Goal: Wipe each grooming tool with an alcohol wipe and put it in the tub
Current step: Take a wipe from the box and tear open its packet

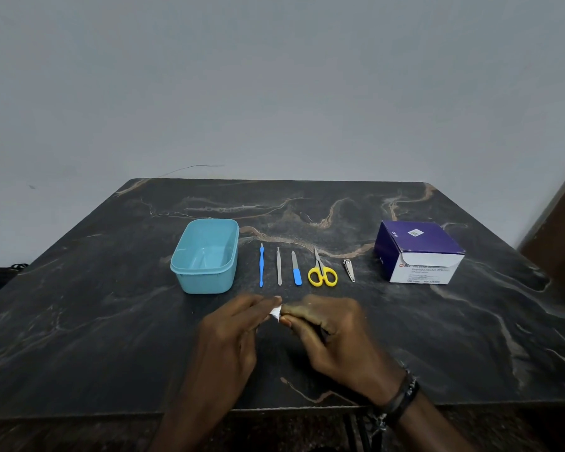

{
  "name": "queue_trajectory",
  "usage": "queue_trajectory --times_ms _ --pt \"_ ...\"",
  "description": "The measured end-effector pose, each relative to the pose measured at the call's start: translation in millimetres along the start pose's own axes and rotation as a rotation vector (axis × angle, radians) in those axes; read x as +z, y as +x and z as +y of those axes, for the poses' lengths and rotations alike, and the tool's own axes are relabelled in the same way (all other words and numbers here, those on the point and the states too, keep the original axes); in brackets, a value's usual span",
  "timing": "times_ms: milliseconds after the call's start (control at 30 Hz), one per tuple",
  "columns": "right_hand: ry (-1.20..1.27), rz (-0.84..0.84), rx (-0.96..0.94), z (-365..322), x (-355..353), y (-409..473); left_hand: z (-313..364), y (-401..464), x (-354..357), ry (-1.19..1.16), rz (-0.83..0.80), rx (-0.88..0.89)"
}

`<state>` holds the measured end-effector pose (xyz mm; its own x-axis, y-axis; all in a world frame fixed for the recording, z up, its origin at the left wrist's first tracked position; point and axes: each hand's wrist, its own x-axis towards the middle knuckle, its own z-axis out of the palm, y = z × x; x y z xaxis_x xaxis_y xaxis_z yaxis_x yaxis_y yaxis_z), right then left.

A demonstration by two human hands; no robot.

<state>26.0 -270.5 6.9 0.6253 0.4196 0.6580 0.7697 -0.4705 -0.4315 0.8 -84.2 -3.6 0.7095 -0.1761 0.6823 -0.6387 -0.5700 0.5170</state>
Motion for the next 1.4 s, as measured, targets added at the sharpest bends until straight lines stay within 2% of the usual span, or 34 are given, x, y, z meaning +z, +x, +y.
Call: queue_trajectory --times_ms 333,467,700,867,1033,1133,1233,1400 --pt "-0.057 0.016 0.001 -7 2 0 3 0 -1 0.027 -0.025 -0.023" --pt "0.08 0.083 0.09 -8 0 1 3 1 -2 0.022 0.014 -0.033" --pt "0.494 0.15 0.294 -9 1 -2 2 0 0 -0.002 0.111 -0.055" --pt "0.619 0.175 0.355 -13 -4 -2 1 2 4 0.073 0.195 -0.078" --pt "0.632 0.283 0.576 -13 -2 7 0 2 6 -0.001 0.251 -0.09" --pt "0.662 0.243 0.633 -11 -1 9 2 0 6 -0.108 0.255 -0.067" --pt "0.604 0.194 0.608 -8 -1 9 5 -1 2 -0.216 0.24 -0.053" --pt "0.477 0.066 0.626 -9 1 8 6 2 5 -0.255 0.27 -0.104"
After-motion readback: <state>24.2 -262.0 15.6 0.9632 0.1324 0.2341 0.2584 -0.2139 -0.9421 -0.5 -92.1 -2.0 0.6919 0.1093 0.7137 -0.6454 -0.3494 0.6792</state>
